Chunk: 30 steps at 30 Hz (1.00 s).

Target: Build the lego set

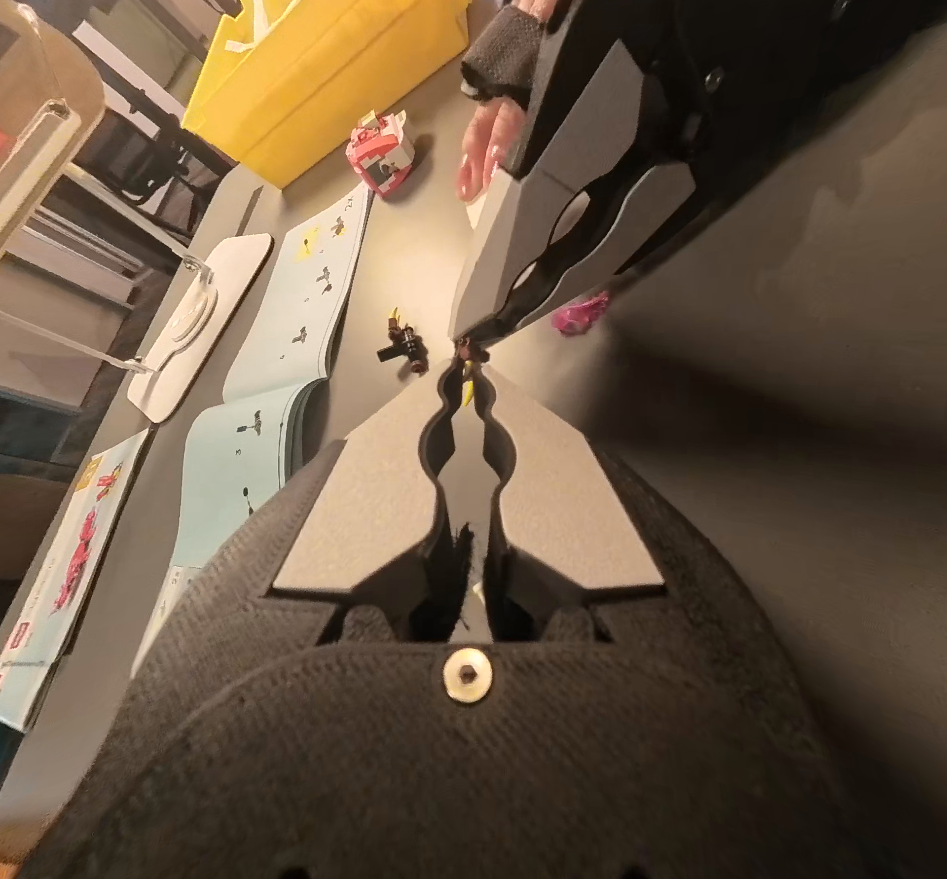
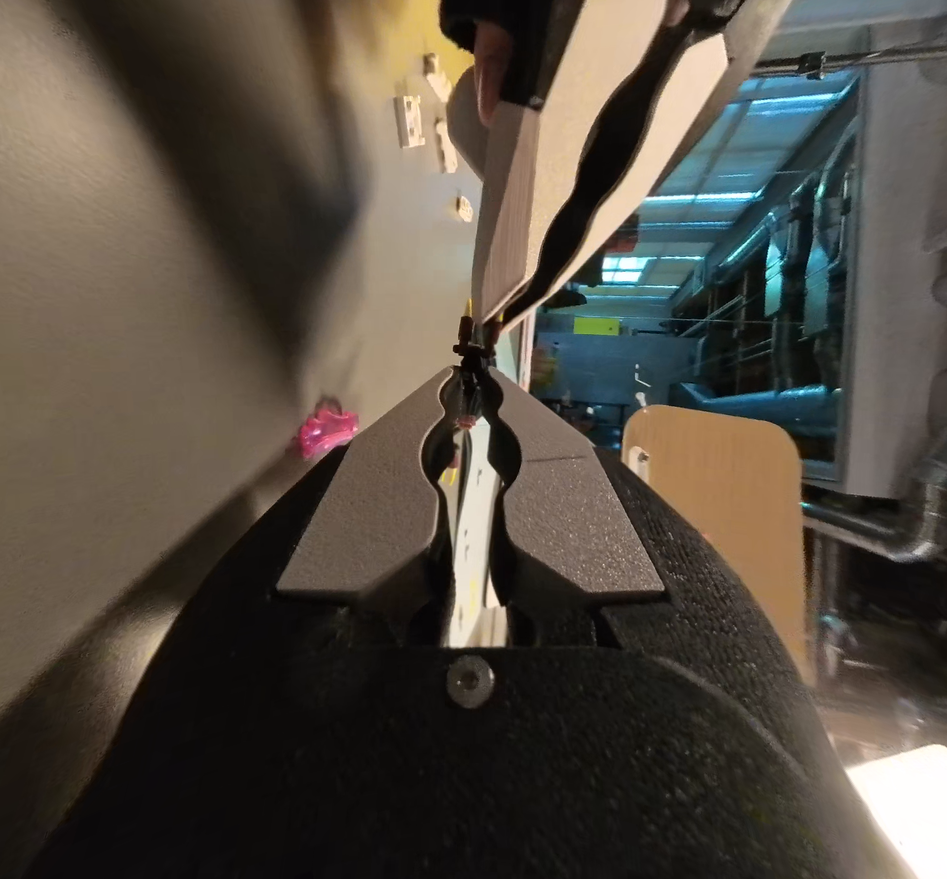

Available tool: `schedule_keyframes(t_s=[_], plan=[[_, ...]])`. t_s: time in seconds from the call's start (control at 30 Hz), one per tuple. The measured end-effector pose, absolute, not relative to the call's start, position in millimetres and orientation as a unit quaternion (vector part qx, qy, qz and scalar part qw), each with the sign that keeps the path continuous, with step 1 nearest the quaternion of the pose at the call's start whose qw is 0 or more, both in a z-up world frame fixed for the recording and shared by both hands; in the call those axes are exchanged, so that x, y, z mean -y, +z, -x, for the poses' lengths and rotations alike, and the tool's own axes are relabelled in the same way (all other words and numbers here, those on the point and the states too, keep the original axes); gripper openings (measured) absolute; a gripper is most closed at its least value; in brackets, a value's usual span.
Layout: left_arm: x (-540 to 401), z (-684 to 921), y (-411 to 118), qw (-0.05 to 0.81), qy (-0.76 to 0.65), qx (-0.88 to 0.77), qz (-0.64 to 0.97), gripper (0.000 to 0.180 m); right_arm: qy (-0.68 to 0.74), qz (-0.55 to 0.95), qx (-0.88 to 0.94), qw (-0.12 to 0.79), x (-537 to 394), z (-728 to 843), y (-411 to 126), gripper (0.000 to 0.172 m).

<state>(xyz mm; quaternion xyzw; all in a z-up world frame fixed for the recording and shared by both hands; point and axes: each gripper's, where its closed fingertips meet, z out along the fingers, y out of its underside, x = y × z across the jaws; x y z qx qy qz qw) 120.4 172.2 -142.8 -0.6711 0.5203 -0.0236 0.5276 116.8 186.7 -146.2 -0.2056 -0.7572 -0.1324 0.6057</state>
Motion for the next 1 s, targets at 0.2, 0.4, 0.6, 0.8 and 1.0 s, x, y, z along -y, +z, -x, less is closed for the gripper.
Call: schedule_keyframes(t_s=[0.2, 0.4, 0.6, 0.8, 1.0], plan=[[-171, -120, -136, 0.541, -0.067, -0.498, 0.674, 0.003, -0.061, 0.246, 0.751, 0.610, -186, -115, -141, 0.005], [-167, -121, -120, 0.564, -0.150, -0.456, 0.671, 0.033, 0.080, 0.322, 0.729, 0.599, -182, -115, -132, 0.005], [-177, -121, -94, 0.600, -0.236, -0.351, 0.679, 0.031, 0.119, 0.371, 0.696, 0.604, -196, -120, -119, 0.005], [-185, -119, -93, 0.582, -0.296, -0.282, 0.703, 0.033, 0.030, 0.313, 0.701, 0.640, -191, -117, -117, 0.005], [-189, -116, -99, 0.581, -0.274, -0.284, 0.712, 0.033, 0.029, 0.309, 0.695, 0.649, -190, -117, -113, 0.005]])
